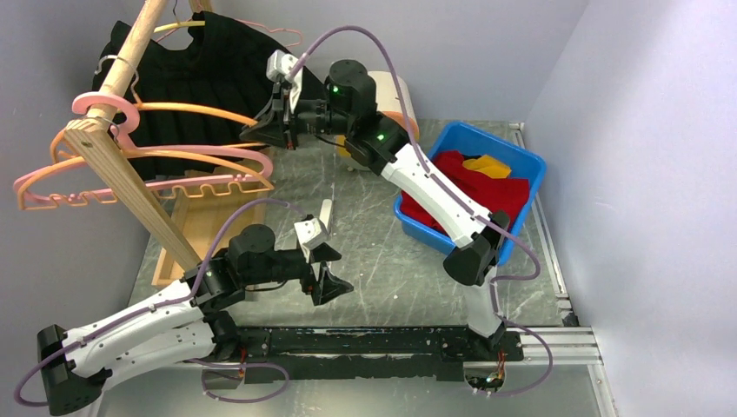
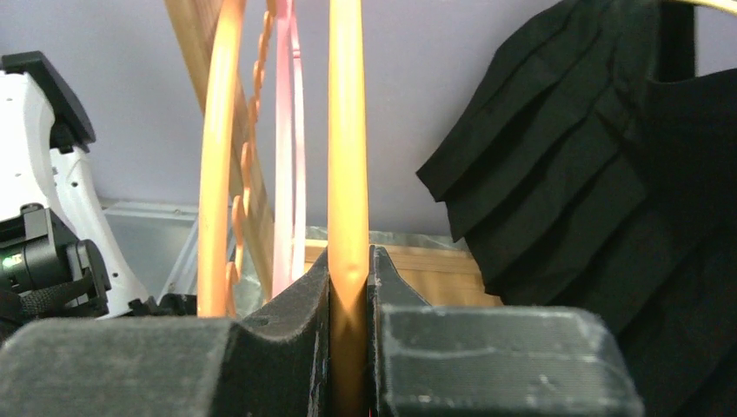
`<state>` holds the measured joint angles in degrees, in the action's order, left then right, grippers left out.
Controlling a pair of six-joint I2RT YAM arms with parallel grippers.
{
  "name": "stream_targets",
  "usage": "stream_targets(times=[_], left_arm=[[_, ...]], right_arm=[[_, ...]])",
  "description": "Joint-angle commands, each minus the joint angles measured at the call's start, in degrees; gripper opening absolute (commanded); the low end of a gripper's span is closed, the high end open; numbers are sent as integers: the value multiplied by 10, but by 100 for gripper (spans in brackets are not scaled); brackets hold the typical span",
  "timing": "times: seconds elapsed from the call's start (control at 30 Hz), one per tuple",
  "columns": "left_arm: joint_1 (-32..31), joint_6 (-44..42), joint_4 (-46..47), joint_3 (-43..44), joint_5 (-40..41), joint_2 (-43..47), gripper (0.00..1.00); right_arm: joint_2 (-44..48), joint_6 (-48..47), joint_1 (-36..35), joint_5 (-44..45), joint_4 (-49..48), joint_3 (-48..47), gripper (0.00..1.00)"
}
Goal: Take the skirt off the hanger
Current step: Place the hanger at the clothesline.
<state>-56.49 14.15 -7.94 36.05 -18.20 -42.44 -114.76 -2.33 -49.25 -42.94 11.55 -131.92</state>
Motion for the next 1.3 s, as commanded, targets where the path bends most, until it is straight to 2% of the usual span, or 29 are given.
stream_targets(times=[0.0, 0.27, 0.4, 0.43, 0.53, 0.57, 0.73, 0.97, 1.1, 1.27], left_arm=[[-6, 2, 15, -1, 0, 2, 92], [-7, 7, 5, -1, 7, 9, 92], [-8, 5, 3, 3, 9, 4, 91], [-8, 6, 4, 4, 8, 4, 91], [-8, 9, 10, 8, 9, 4, 91], [-8, 10, 10, 10, 8, 2, 91], [-9, 10, 11, 23, -1, -20, 92], [-10, -6, 17, 73, -26, -79, 92], [-14, -13, 29, 117, -51, -136, 91], [-36, -28, 27, 203, -74, -219, 91]], right_arm=[[-14, -15, -21, 0, -4, -21, 0], [2, -30, -28, 11, 4, 34, 0], [-1, -36, -28, 37, 38, 21, 0], [2, -35, -29, 54, 41, 22, 5], [30, -19, -28, 124, 40, 43, 43], [41, -17, -28, 148, 46, 49, 49], [131, -17, -28, 239, 78, 123, 64], [370, -24, -27, 372, 75, 373, 87], [502, 4, -26, 487, 82, 518, 92], [622, 51, -25, 628, 116, 620, 94]])
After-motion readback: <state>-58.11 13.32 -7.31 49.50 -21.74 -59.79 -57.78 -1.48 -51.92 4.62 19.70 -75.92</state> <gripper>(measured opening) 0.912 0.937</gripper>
